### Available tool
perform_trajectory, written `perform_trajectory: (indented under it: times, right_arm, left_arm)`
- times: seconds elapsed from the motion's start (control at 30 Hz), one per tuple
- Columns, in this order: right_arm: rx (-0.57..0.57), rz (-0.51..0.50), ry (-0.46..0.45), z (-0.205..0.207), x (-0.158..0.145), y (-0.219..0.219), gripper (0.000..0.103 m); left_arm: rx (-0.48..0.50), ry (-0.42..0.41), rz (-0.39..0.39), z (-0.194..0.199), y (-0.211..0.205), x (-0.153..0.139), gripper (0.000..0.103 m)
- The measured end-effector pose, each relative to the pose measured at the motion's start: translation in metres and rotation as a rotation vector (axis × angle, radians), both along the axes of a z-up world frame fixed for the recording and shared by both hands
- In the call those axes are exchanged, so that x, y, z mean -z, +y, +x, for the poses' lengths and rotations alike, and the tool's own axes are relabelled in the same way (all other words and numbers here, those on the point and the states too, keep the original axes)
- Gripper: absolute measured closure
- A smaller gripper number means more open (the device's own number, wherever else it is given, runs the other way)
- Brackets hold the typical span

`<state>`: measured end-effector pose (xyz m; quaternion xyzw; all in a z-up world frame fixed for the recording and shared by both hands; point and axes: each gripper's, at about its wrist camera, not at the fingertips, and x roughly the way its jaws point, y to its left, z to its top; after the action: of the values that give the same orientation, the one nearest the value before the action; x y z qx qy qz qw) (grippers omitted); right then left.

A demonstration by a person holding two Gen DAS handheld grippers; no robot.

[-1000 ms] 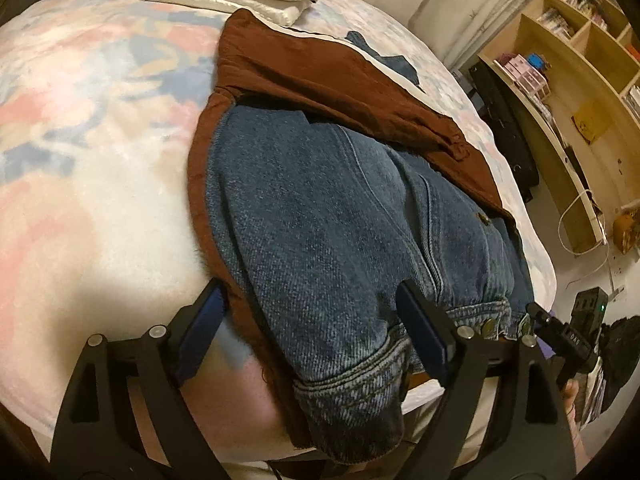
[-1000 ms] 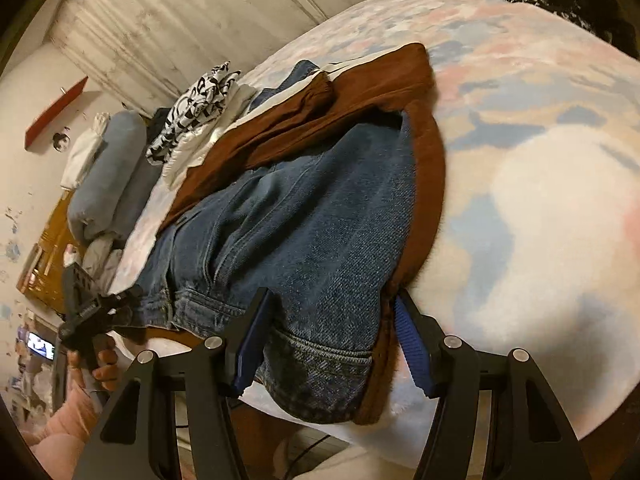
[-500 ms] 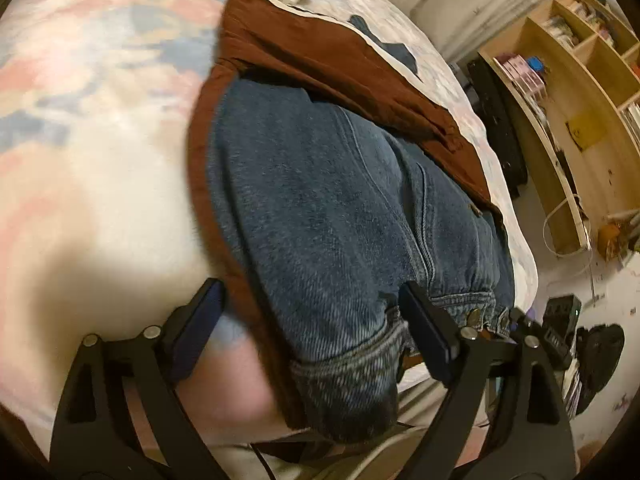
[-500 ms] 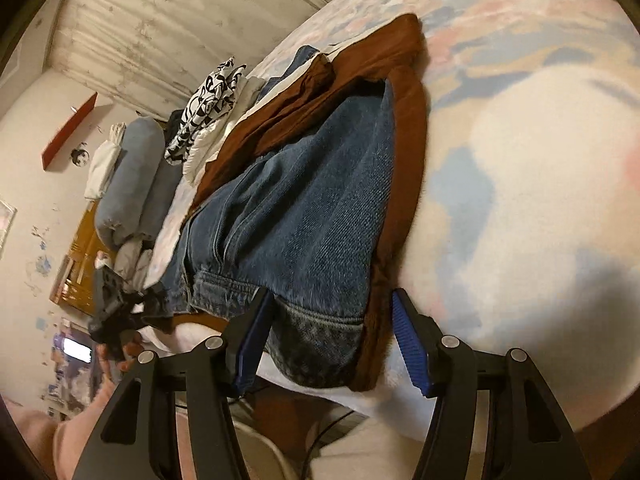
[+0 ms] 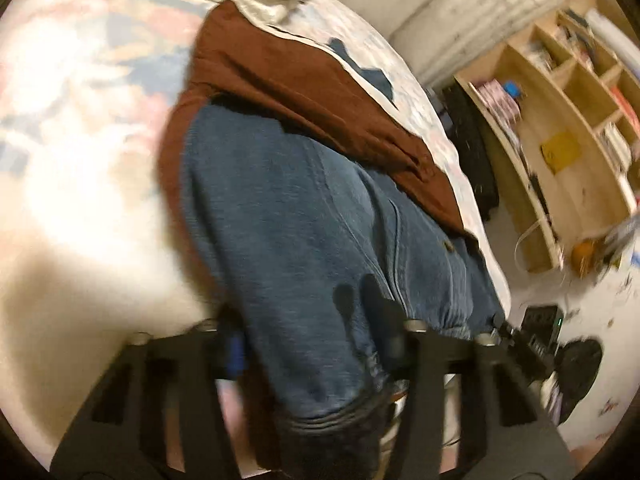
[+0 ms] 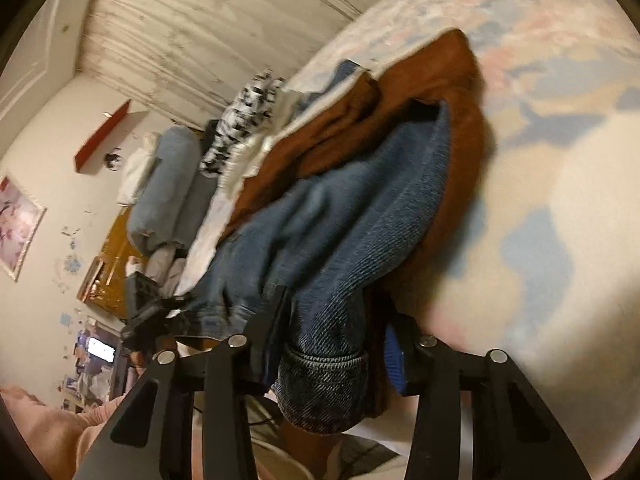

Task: Fold large clothes
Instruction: 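Lift the denim hem and fold it over toward the collar with both tools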

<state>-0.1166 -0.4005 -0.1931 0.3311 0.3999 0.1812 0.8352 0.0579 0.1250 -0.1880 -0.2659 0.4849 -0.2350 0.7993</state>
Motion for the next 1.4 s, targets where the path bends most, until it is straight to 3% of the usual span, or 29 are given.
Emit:
perform_trajectory:
  times: [0.03, 0.1, 0.17, 0.3, 0.43, 0.67, 0.9, 1.03, 1.17, 1.33, 1.4]
  right_arm:
    - [-0.005, -0.002, -0.004, 0.001, -0.002, 0.002, 0.062]
    - [-0.015, -0.003, 0.009, 0.011, -0.001, 0.005, 0.062]
    - [-0.010, -0.014, 0.044, 0.018, 0.002, 0.006, 0.062]
    - [0.019, -0.123, 0.054, 0.025, -0.006, 0.018, 0.078]
    - [0.039, -0.203, 0.012, 0.017, -0.027, 0.030, 0.082]
    - [0.062, -0.219, -0.039, -0.005, -0.071, 0.034, 0.082]
    - [0.029, -0.223, -0.022, -0.027, -0.091, 0.045, 0.082]
    - [0.062, -0.152, -0.001, -0.016, -0.089, 0.032, 0.084]
    - [0.101, -0.048, 0.008, 0.018, -0.094, 0.013, 0.086]
    - [0.163, 0.032, -0.012, 0.084, -0.114, -0.016, 0.086]
    - [0.198, 0.042, -0.031, 0.116, -0.122, -0.024, 0.086]
  left_arm:
    - [-0.022, 0.012, -0.012, 0.002, 0.004, 0.002, 0.074]
    - [-0.042, 0.027, -0.017, 0.003, 0.007, 0.004, 0.077]
    - [-0.054, 0.014, 0.029, 0.001, 0.001, -0.001, 0.083]
    - [-0.089, -0.003, 0.141, -0.004, -0.011, -0.018, 0.095]
    - [-0.116, -0.027, 0.189, -0.021, -0.009, -0.039, 0.098]
    - [-0.097, -0.014, 0.203, -0.055, -0.004, -0.056, 0.098]
    - [-0.073, 0.072, 0.147, -0.061, 0.010, -0.066, 0.098]
    - [-0.098, 0.100, 0.025, -0.039, 0.022, -0.068, 0.098]
    - [-0.128, 0.091, -0.084, -0.005, 0.026, -0.076, 0.098]
    - [-0.196, 0.015, -0.117, 0.064, 0.025, -0.097, 0.097]
    - [-0.239, 0.025, -0.125, 0.097, 0.024, -0.097, 0.095]
